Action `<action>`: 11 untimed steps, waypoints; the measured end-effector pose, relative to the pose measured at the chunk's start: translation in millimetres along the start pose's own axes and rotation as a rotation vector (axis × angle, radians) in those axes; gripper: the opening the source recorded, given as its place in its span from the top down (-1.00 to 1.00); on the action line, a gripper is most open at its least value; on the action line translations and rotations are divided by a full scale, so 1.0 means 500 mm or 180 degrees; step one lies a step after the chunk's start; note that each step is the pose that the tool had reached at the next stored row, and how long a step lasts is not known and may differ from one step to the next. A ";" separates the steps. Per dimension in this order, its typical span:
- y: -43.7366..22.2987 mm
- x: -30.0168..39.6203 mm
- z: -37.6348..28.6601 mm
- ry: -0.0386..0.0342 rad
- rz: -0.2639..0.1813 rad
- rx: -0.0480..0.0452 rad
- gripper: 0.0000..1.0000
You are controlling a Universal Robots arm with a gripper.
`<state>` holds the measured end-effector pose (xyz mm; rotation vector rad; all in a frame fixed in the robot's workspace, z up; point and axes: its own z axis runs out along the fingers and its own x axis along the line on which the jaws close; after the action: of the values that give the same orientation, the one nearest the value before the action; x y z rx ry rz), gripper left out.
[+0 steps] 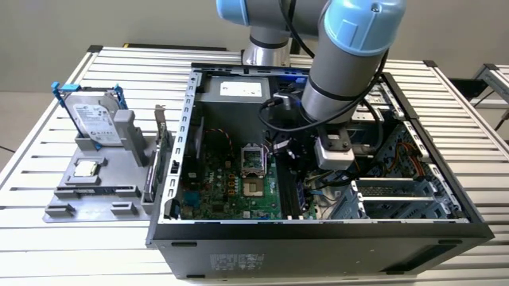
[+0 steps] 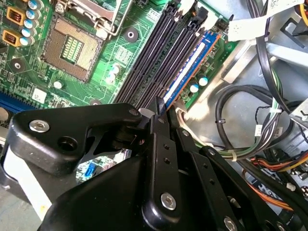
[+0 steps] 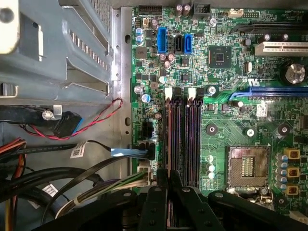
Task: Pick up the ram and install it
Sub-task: 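Insert the ram into the slot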
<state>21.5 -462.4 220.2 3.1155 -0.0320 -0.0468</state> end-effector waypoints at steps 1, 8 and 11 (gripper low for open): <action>0.000 -0.001 0.000 0.0000 0.0000 0.0000 1.00; 0.003 -0.003 0.000 0.0000 0.0000 0.0000 1.00; 0.003 -0.003 0.001 -0.0001 0.0000 0.0000 1.00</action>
<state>20.0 -464.1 219.7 3.1154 -0.0321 -0.0471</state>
